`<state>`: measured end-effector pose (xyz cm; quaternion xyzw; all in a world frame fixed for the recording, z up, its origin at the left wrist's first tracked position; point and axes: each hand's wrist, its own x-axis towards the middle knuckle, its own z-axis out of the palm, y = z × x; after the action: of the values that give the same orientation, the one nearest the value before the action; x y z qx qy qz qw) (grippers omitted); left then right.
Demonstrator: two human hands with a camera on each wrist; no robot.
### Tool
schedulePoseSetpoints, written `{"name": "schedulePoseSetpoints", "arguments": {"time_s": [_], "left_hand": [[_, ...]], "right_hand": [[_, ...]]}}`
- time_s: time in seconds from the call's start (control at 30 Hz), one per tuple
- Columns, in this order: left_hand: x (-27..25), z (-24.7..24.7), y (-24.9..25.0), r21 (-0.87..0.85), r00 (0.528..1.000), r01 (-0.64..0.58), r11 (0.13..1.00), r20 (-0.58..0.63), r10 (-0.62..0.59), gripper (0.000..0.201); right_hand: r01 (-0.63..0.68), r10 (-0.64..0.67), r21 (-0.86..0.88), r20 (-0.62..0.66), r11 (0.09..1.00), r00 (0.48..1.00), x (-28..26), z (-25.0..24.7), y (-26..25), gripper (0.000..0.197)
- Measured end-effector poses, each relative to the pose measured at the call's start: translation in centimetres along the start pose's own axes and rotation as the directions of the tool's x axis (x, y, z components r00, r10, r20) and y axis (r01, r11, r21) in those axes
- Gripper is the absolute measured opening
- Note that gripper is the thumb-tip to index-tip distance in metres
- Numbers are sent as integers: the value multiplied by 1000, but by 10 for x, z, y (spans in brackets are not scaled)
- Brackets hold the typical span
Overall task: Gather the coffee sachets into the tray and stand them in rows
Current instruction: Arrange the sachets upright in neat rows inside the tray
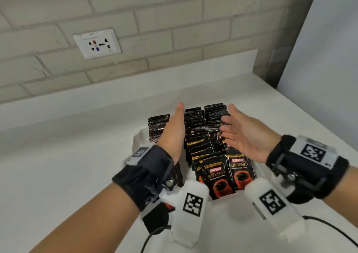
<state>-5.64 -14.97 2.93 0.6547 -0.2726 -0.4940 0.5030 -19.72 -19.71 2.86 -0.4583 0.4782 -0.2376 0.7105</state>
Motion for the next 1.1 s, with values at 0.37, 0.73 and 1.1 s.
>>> {"name": "schedulePoseSetpoints", "arguments": {"time_s": [0.37,0.73,1.1], "left_hand": [[22,13,-4,-59,996,63,996,-53,-67,83],[37,6,-16,-46,995,93,995,-39,-95,101],[29,9,-5,11,993,81,997,-85,-80,71]], "right_hand": [[-13,12,29,40,999,999,6,19,2,65],[-20,19,29,62,999,998,15,20,6,49],[-31,27,50,73,998,997,16,26,7,71]]}}
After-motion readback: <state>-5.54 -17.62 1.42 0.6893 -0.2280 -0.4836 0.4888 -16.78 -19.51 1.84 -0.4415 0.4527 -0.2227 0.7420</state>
